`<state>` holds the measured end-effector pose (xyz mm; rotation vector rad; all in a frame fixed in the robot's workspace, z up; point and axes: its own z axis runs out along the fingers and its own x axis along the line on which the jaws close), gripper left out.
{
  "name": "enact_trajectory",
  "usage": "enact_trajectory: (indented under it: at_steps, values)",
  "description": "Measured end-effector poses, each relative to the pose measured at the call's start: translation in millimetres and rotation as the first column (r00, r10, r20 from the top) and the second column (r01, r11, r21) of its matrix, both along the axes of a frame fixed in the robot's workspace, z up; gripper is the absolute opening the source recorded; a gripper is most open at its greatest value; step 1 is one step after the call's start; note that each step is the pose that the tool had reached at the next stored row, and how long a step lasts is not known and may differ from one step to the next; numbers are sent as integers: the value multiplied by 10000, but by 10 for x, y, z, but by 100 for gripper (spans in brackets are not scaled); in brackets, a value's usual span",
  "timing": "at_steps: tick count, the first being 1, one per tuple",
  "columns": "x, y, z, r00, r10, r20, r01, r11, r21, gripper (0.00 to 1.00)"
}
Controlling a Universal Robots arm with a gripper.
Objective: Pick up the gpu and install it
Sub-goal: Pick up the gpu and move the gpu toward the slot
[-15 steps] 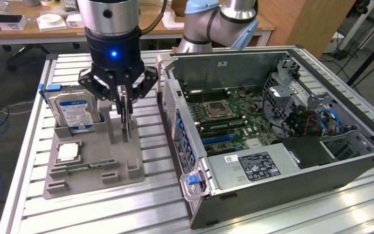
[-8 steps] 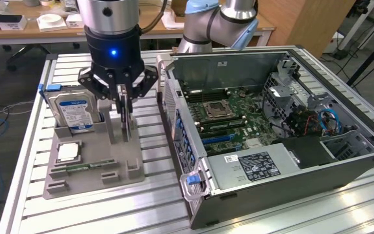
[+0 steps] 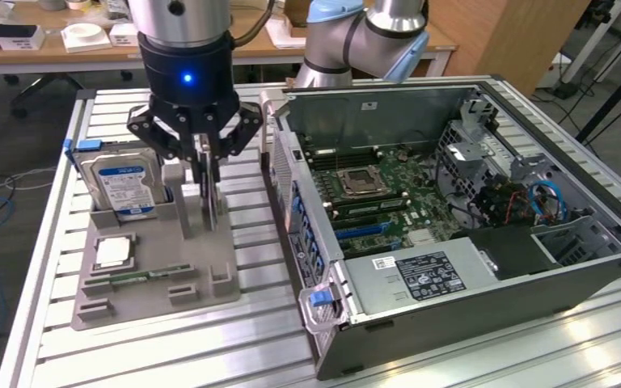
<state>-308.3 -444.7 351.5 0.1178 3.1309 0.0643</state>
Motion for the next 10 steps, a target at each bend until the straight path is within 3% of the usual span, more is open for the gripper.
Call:
enact_trajectory:
  at_steps: [10]
  values:
    - [0, 0, 125, 10000, 0, 1, 0, 10000, 0, 26]
